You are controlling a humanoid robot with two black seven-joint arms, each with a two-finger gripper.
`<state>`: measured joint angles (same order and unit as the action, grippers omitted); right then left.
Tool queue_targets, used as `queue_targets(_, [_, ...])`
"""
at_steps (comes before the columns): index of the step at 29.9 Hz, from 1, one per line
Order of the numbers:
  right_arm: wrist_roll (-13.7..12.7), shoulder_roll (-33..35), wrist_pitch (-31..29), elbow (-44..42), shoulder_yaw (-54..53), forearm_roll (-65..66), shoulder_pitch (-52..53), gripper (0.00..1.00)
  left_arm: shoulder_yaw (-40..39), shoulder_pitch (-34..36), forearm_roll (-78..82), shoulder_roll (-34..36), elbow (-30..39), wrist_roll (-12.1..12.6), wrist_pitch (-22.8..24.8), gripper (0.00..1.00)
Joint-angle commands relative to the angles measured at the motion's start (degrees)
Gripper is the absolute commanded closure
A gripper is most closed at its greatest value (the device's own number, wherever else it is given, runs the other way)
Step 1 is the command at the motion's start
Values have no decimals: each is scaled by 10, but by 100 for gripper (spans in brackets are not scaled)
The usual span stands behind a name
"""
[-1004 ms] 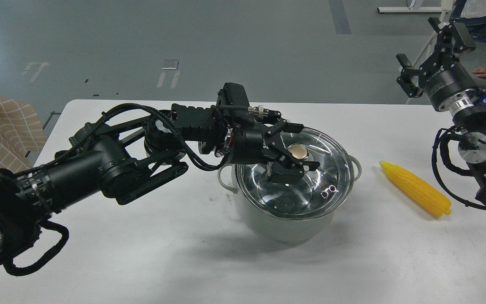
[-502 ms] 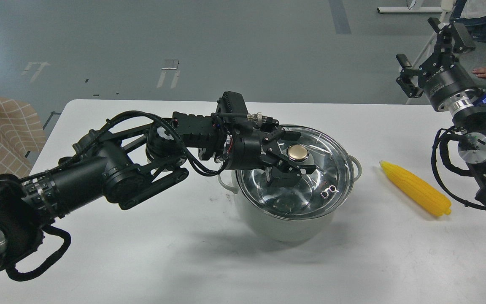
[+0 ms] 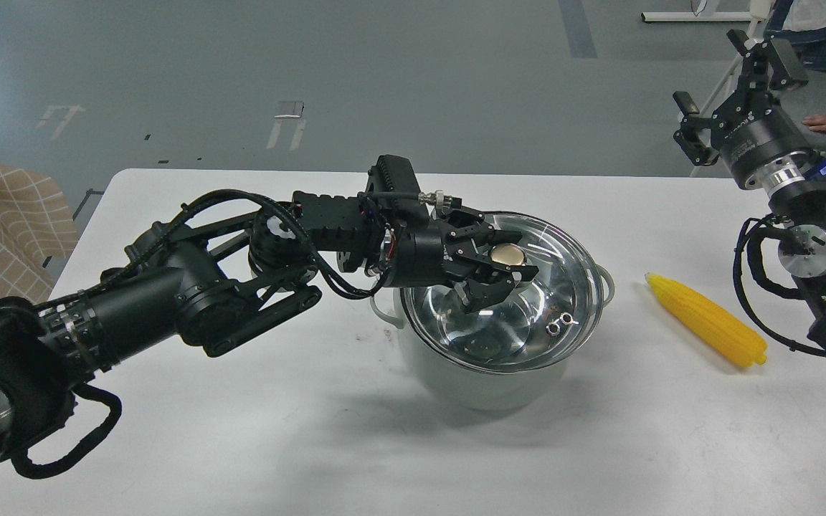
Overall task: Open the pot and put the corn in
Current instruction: 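Lift the glass lid off the pot with the left gripper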
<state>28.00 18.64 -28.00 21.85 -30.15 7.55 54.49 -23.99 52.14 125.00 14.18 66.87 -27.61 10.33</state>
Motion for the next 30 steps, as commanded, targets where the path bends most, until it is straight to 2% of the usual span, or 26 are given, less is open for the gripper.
queue_targets(1, [0, 0, 0, -1, -1, 0, 0, 0, -4, 2, 0, 3, 5, 0, -4, 97])
queue_targets(4, [0, 2, 0, -1, -1, 0, 0, 0, -7, 11, 0, 4, 12, 0, -3, 97])
queue_targets(10, [0, 10, 0, 0, -2, -1, 2, 0, -9, 74, 0, 15, 26, -1, 0, 96])
queue_targets(14, [0, 13, 0, 0, -2, -1, 2, 0, -10, 115, -2, 60, 38, -2, 0, 96])
queue_targets(22, [0, 13, 0, 0, -1, 0, 3, 0, -11, 133, -91, 217, 85, -4, -4, 95])
queue_targets(25, [0, 13, 0, 0, -1, 0, 2, 0, -10, 126, -118, 283, 87, -4, -23, 94])
queue_targets(30, [0, 13, 0, 0, -1, 0, 3, 0, -4, 98, -135, 356, 87, -4, -58, 94])
